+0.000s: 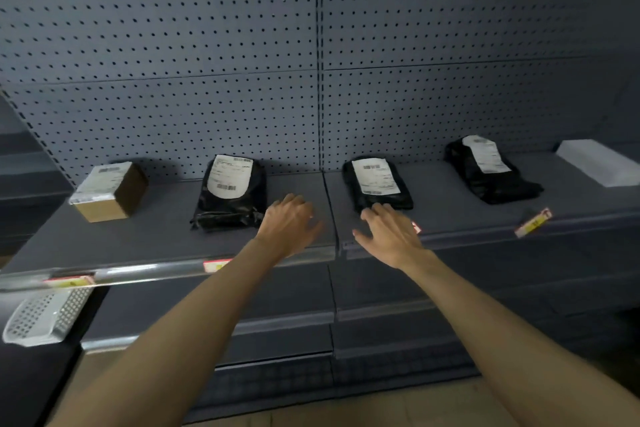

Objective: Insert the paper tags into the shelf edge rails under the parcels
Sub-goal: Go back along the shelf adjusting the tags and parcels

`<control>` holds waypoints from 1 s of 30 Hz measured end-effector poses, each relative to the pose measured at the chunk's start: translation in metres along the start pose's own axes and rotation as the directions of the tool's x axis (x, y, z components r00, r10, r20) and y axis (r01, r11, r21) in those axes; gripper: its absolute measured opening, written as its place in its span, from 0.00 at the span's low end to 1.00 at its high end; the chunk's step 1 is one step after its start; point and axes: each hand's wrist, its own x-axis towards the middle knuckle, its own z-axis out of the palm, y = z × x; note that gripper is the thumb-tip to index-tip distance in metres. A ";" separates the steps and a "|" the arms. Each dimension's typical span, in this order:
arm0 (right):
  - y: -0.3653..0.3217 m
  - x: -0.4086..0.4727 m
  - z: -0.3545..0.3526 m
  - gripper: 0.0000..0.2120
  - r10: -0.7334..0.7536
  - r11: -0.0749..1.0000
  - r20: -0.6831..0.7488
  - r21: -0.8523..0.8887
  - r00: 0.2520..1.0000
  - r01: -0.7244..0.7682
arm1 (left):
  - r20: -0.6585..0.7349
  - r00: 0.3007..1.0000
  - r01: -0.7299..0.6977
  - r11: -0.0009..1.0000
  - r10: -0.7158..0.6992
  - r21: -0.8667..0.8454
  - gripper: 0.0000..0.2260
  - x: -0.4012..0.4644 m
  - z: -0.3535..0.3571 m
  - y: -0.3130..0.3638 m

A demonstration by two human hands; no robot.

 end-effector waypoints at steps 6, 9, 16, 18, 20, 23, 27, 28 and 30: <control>0.078 -0.008 -0.001 0.16 -0.097 0.995 0.029 0.020 0.995 0.097 | 0.026 0.995 0.095 0.995 -0.094 -0.037 0.12 0.013 0.031 0.088; 0.103 -0.011 0.003 0.14 -0.141 0.990 0.040 0.030 0.989 0.140 | 0.019 0.995 0.098 0.995 -0.098 -0.024 0.11 0.018 0.049 0.120; 0.129 -0.011 0.019 0.09 -0.220 0.975 0.054 0.033 0.974 0.219 | 0.092 0.983 0.151 0.986 -0.158 0.076 0.10 0.032 0.088 0.151; 0.132 -0.012 0.023 0.07 -0.224 0.974 0.051 0.035 0.973 0.222 | 0.104 0.979 0.166 0.981 -0.177 0.103 0.08 0.033 0.098 0.154; 0.135 -0.012 0.028 0.06 -0.220 0.975 0.052 0.022 0.974 0.220 | 0.085 0.978 0.179 0.976 -0.190 0.125 0.05 0.035 0.106 0.155; 0.141 -0.012 0.035 0.04 -0.208 0.978 0.051 0.019 0.977 0.207 | 0.080 0.974 0.198 0.969 -0.211 0.145 0.03 0.037 0.113 0.158; 0.148 -0.015 0.041 0.03 -0.207 0.978 0.046 0.043 0.977 0.205 | 0.096 0.991 0.059 0.958 -0.090 0.282 0.07 0.039 0.106 0.159; 0.148 -0.016 0.043 0.03 -0.207 0.978 0.040 0.046 0.977 0.205 | 0.099 0.993 0.024 0.951 -0.057 0.308 0.07 0.040 0.104 0.157; 0.145 -0.019 0.047 0.04 -0.198 0.979 0.041 0.061 0.979 0.196 | 0.144 0.989 -0.027 0.942 -0.022 0.334 0.07 0.041 0.102 0.154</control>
